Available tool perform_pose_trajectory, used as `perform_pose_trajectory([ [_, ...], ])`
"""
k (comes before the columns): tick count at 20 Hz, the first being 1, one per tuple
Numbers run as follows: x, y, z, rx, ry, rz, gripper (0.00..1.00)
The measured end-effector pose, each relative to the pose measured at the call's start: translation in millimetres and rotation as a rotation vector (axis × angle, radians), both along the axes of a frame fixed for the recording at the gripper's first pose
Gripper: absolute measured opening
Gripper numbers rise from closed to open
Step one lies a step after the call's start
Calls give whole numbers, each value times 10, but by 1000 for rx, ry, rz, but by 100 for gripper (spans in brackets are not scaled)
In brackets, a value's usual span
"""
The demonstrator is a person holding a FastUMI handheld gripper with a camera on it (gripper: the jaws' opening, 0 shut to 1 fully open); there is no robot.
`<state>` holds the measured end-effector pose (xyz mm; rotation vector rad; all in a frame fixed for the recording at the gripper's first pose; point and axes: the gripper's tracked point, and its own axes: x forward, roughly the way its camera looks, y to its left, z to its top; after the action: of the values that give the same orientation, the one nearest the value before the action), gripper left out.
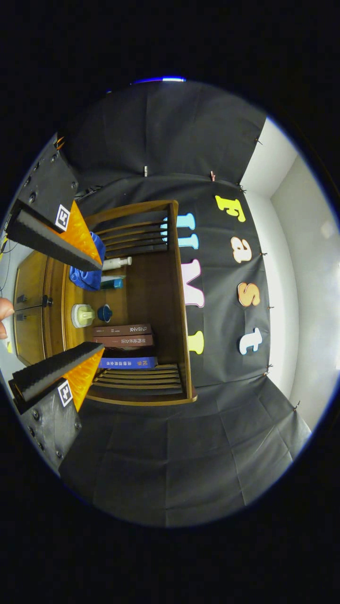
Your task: Pull open the drawer, take out the items inside it, and place them on the countertop above the cabinet.
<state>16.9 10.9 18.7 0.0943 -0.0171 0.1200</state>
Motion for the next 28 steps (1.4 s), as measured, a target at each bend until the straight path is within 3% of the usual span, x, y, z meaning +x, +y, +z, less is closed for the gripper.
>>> perform_pose_trajectory([
  [6, -116, -10, 47, -38, 10, 16, 98],
  [20, -104, -417, 104, -24, 1, -69, 99],
  [28, -55, -354, 161, -10, 17, -46, 99],
])
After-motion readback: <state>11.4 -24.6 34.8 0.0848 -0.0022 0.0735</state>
